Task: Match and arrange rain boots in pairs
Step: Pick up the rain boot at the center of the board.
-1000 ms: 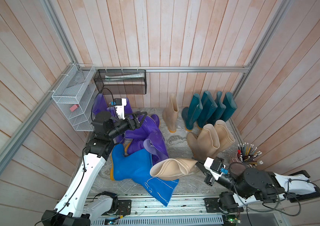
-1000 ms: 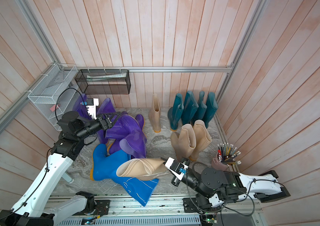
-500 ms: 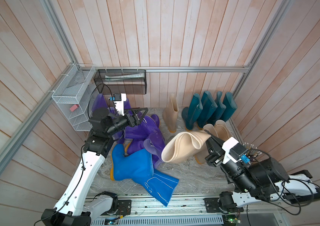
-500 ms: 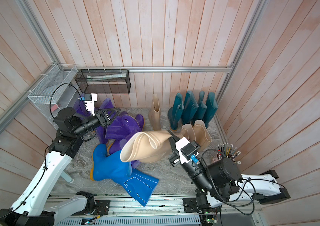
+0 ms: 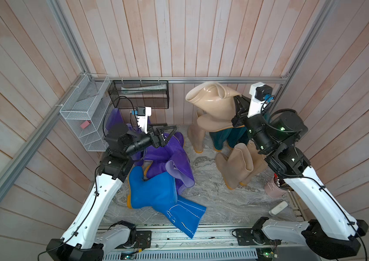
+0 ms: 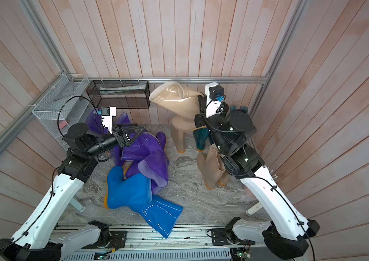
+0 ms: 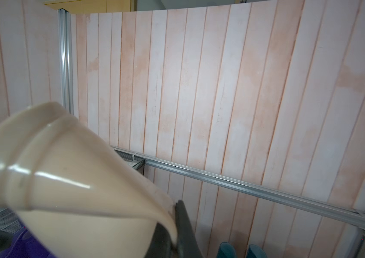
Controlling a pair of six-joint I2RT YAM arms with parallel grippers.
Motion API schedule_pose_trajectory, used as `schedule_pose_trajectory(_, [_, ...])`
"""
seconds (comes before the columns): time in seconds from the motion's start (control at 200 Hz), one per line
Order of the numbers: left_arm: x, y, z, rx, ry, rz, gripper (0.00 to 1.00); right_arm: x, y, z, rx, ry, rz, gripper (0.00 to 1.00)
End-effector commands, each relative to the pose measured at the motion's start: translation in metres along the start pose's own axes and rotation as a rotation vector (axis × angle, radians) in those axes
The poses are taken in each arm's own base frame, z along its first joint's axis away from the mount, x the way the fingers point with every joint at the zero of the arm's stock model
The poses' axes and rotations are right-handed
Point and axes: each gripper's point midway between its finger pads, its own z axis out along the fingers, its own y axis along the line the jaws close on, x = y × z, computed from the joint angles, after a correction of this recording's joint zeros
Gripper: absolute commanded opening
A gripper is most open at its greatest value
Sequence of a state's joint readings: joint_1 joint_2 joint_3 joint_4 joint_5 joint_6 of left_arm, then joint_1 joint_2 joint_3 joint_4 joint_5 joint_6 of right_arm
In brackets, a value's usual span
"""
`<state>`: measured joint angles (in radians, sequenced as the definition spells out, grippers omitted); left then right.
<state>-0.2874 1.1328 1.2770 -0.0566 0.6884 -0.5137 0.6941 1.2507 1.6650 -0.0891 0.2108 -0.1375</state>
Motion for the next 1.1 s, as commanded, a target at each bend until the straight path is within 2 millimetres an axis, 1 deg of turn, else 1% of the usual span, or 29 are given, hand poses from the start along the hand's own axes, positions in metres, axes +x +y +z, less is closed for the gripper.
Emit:
schedule_pose_trajectory(0.0, [-0.019, -0.016, 0.003, 0.071, -0.052, 0.098, 0.95, -0.051, 0.019, -0.011, -0.155, -0.132, 0.094, 0.00])
schedule_pose_trajectory(0.075, [-0.025, -0.017, 0.007, 0.091, -0.076, 0.124, 1.00, -0.046, 0.022, -0.007, -0.172, -0.115, 0.100, 0.00])
schedule_pose_trajectory(0.205, [-0.028, -0.005, 0.020, 0.101, -0.100, 0.137, 1.00, -0.041, 0.026, -0.004, -0.192, -0.097, 0.128, 0.00])
schedule_pose_trajectory(0.245, [-0.028, -0.004, 0.023, 0.118, -0.110, 0.140, 1.00, -0.040, 0.028, -0.003, -0.201, -0.091, 0.140, 0.00])
schedule_pose_trajectory(0.325, [-0.031, -0.004, 0.027, 0.144, -0.134, 0.156, 1.00, -0.036, 0.036, -0.005, -0.252, -0.079, 0.163, 0.00])
schedule_pose_trajectory(0.385, [-0.034, -0.008, 0.028, 0.176, -0.145, 0.169, 1.00, -0.031, 0.043, -0.006, -0.290, -0.064, 0.192, 0.00])
schedule_pose_trajectory(0.485, [-0.031, -0.026, 0.028, 0.273, -0.149, 0.174, 1.00, -0.024, 0.054, -0.013, -0.358, -0.048, 0.249, 0.00])
schedule_pose_trajectory(0.6, [-0.015, -0.047, 0.026, 0.355, -0.136, 0.193, 1.00, -0.018, 0.064, -0.022, -0.423, -0.043, 0.313, 0.00])
schedule_pose_trajectory(0.675, [-0.004, -0.061, 0.020, 0.413, -0.132, 0.202, 1.00, -0.015, 0.064, -0.023, -0.419, -0.043, 0.334, 0.00])
schedule_pose_trajectory(0.72, [0.003, -0.064, 0.017, 0.421, -0.130, 0.200, 1.00, -0.014, 0.061, -0.022, -0.401, -0.049, 0.335, 0.00])
schedule_pose_trajectory(0.88, [0.023, -0.045, 0.011, 0.307, -0.118, 0.217, 1.00, -0.017, 0.055, -0.019, -0.364, -0.060, 0.327, 0.00])
schedule_pose_trajectory(0.965, [0.033, -0.039, 0.008, 0.271, -0.101, 0.242, 1.00, -0.020, 0.051, -0.016, -0.346, -0.064, 0.328, 0.00])
schedule_pose_trajectory(1.04, [0.042, -0.032, 0.006, 0.242, -0.091, 0.258, 1.00, -0.019, 0.050, -0.011, -0.344, -0.059, 0.329, 0.00])
schedule_pose_trajectory(1.095, [0.046, -0.031, 0.006, 0.242, -0.085, 0.269, 1.00, -0.017, 0.050, -0.007, -0.344, -0.054, 0.336, 0.00])
